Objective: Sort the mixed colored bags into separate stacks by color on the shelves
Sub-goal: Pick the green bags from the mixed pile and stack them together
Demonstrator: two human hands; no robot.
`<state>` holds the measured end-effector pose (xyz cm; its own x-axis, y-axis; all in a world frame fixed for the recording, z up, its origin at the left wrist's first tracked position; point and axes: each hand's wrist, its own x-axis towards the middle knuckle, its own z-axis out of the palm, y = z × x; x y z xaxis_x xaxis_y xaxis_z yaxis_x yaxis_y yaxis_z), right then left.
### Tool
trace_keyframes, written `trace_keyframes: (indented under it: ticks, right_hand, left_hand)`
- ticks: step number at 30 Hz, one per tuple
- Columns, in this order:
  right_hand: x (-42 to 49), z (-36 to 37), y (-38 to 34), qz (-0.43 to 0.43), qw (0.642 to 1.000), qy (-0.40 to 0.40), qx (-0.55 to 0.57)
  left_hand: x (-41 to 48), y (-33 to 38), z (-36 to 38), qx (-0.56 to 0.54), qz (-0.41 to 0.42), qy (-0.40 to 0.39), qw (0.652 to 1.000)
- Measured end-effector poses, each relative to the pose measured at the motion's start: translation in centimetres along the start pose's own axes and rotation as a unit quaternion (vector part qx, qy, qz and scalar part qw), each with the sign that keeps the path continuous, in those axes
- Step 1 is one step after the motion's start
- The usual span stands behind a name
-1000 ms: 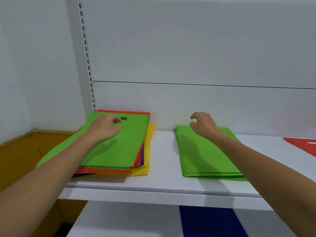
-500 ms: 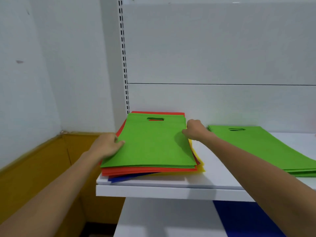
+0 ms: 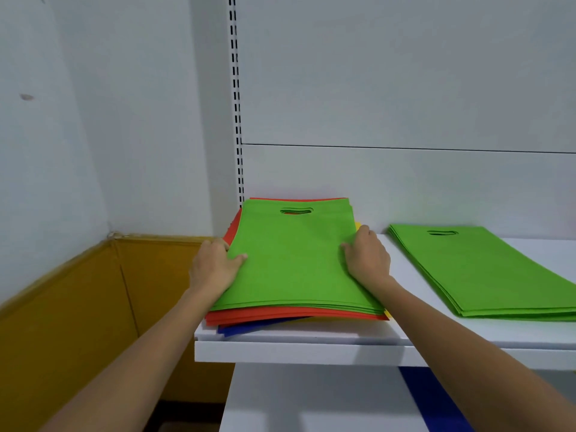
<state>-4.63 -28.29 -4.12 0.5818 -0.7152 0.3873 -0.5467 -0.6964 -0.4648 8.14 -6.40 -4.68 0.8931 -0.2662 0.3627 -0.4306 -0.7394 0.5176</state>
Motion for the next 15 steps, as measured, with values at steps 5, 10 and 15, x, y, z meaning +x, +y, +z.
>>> trace_keyframes:
  ticks: [5, 10, 15]
  right_hand:
    - [-0.04, 0.38, 0.47, -0.014, 1.000, 0.021, -0.011]
    - [0.04, 0.54, 0.51, -0.036, 0.997, 0.036, -0.052]
    - [-0.20, 0.33, 0.15, -0.062, 0.993, 0.069, -0.066]
  left_hand:
    - [0.14, 0.60, 0.06, -0.003, 0.035, 0.018, 0.999]
    - [-0.20, 0.63, 0.43, -0.042, 0.047, 0.039, 0.997]
    - [-0.82, 0.29, 0.40, -0.054, 0.073, 0.095, 0.991]
